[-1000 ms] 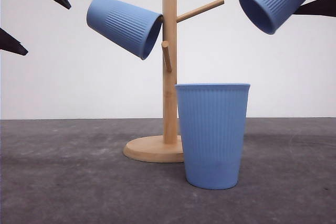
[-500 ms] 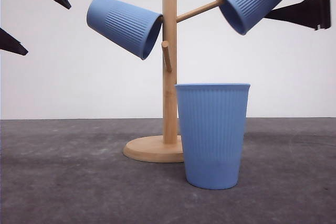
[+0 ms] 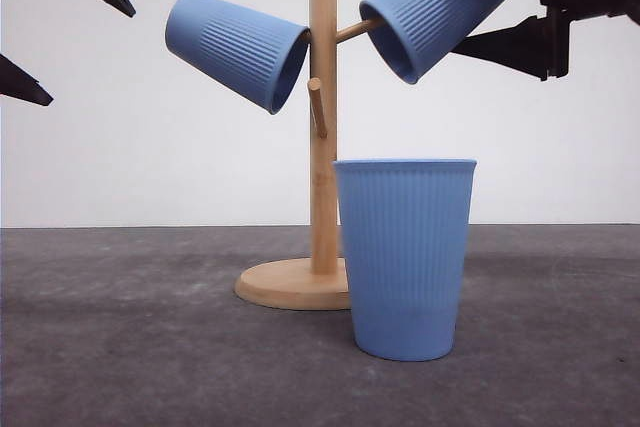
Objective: Place three cups
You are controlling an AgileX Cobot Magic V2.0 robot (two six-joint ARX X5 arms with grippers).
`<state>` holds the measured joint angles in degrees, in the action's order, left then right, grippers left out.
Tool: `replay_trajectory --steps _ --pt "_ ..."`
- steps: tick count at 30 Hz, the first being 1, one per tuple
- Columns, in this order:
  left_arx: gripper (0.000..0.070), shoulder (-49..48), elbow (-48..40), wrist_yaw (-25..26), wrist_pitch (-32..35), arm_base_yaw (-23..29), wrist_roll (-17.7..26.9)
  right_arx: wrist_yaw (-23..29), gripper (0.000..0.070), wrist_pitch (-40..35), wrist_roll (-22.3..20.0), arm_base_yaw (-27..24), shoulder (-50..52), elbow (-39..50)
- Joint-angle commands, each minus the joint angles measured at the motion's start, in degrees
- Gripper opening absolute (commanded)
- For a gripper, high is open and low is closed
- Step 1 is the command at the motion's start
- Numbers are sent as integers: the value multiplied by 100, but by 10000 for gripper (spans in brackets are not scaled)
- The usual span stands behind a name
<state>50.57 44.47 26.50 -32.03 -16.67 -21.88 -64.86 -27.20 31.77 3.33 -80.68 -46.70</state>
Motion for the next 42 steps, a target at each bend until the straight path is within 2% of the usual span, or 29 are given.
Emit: replay_trajectory --steps 1,13,18,22,26,30,36,39,42 --pt "554 24 50 4 37 -17 -19 -1 454 -135 -133 20 -139 -46" --pt "554 24 50 2 39 -17 -95 73 458 -360 -263 297 -513 -46" --pt "554 24 50 2 45 -17 -115 78 516 -272 -318 306 -512 -46" --pt "554 24 50 4 58 -17 -129 1 578 26 -526 285 -514 -46" --pt "554 24 50 2 102 -17 -133 -209 605 407 -828 285 -512 -46" --pt "554 24 50 4 155 -17 -139 -355 625 996 -1245 285 -501 -44" --pt "554 24 50 4 166 -17 -139 -333 623 2645 -2375 241 -361 -42" --pt "554 24 50 4 166 -17 -136 -52 622 3494 -2843 243 -171 -42" --pt "554 24 50 4 168 -17 -130 511 621 4229 -3129 270 97 -42"
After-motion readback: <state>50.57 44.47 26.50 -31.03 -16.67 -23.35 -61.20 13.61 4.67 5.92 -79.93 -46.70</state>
